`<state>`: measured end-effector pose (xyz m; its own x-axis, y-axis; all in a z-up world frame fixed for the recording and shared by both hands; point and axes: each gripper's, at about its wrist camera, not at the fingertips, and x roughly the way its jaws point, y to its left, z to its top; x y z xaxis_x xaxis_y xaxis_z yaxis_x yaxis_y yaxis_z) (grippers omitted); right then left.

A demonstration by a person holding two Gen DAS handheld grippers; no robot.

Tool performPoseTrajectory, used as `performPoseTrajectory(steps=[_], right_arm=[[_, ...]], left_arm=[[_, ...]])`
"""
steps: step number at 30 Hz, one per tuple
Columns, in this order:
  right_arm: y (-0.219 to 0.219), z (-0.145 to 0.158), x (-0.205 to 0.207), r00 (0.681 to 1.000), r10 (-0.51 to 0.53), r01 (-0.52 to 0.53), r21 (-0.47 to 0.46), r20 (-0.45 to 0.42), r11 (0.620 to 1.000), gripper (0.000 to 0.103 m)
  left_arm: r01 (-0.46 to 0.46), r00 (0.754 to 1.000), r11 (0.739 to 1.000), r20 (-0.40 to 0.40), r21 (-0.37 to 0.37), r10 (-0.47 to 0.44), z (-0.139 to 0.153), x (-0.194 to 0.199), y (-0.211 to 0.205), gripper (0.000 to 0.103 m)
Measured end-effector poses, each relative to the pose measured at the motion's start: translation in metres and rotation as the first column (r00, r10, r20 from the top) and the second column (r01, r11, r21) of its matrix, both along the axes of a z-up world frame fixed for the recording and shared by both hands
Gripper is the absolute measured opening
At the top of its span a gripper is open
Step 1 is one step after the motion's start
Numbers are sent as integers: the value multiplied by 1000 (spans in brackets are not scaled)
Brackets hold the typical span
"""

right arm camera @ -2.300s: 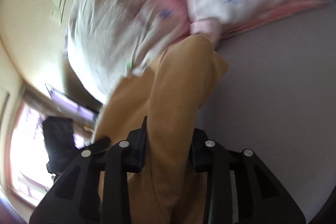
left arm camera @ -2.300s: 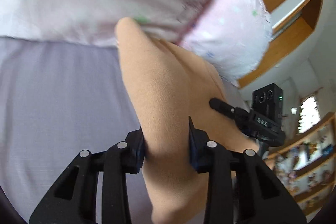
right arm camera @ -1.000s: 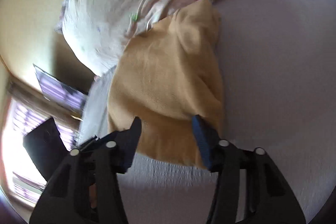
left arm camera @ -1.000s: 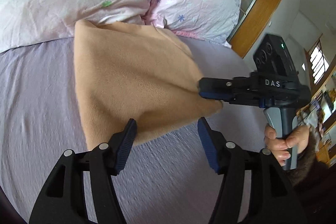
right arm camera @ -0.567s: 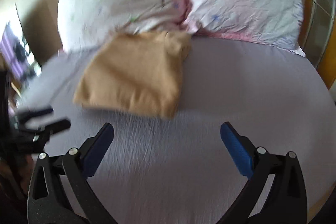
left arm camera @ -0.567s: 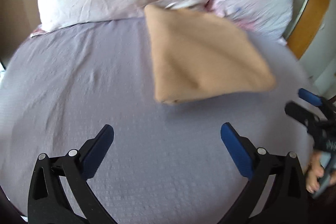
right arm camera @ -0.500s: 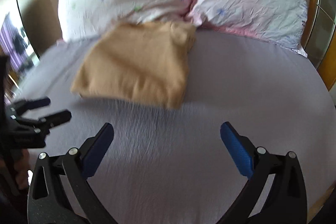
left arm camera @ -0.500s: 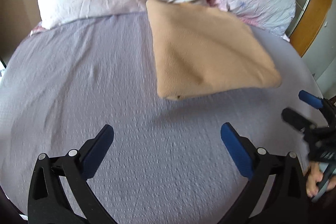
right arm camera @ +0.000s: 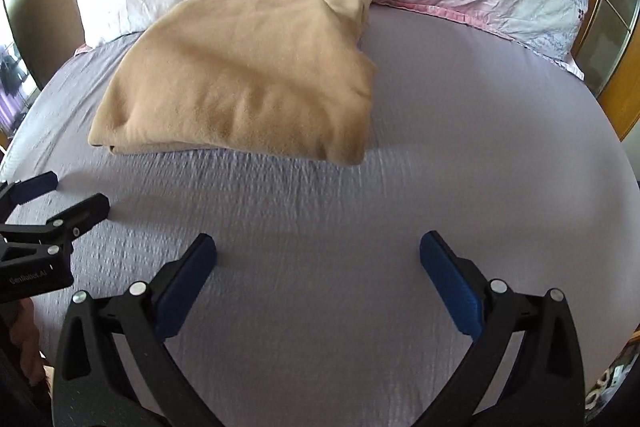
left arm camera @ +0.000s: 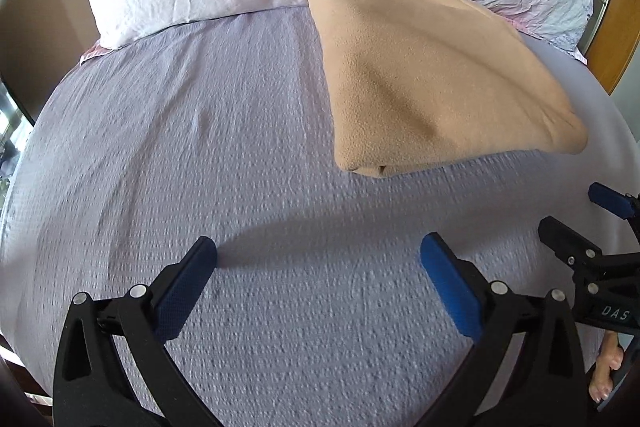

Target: Fold small clothes

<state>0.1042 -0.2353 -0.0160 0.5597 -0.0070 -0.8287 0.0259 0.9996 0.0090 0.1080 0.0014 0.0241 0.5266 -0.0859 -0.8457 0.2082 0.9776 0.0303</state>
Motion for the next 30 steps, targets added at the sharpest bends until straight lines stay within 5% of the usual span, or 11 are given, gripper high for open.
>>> performPoseTrajectory(steps=[30], right_arm=[[-1,0,-1,1000,9,-9,-1,17,1000,101]], left_arm=[[16,1000,1000,24,-2,-16,-1,-5,-1,102]])
